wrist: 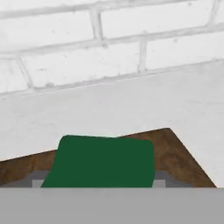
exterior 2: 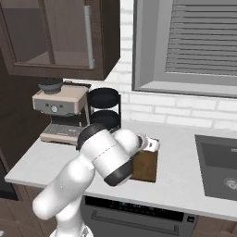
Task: Pick up the sponge from the counter and clean the cutting board by briefly scrubbing or pressing down on the cutting board. Once finished, release the sponge.
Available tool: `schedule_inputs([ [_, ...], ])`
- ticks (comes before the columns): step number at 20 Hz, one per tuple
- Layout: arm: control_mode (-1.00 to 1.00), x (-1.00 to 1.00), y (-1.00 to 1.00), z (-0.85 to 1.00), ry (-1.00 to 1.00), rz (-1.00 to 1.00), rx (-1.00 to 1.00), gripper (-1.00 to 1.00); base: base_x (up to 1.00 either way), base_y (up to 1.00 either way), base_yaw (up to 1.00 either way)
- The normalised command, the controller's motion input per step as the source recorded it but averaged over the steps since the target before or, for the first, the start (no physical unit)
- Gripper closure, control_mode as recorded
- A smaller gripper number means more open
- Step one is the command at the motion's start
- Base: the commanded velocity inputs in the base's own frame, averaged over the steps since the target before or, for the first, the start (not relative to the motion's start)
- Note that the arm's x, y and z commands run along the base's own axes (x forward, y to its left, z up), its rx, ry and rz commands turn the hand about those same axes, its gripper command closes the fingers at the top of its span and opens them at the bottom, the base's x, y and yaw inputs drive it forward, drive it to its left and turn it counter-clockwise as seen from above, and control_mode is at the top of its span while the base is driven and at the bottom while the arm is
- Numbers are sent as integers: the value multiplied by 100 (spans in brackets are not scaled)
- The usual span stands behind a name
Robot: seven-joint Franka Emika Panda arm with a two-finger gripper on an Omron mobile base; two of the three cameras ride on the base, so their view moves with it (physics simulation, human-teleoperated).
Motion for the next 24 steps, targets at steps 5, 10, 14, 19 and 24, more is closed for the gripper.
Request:
schedule_inputs([
  [5,-100,-99,-30,-9,-7,0,0,100,0,0,0],
  [10,-100,-100,-48,-9,-4,0,0,100,0,0,0],
  [14,-100,-93,-52,-9,0,-2,0,100,0,0,0],
  [19,-100,-52,-46,-14,5,-2,0,100,0,0,0],
  [24,-100,-8,-14,-19,7,0,0,100,0,0,0],
])
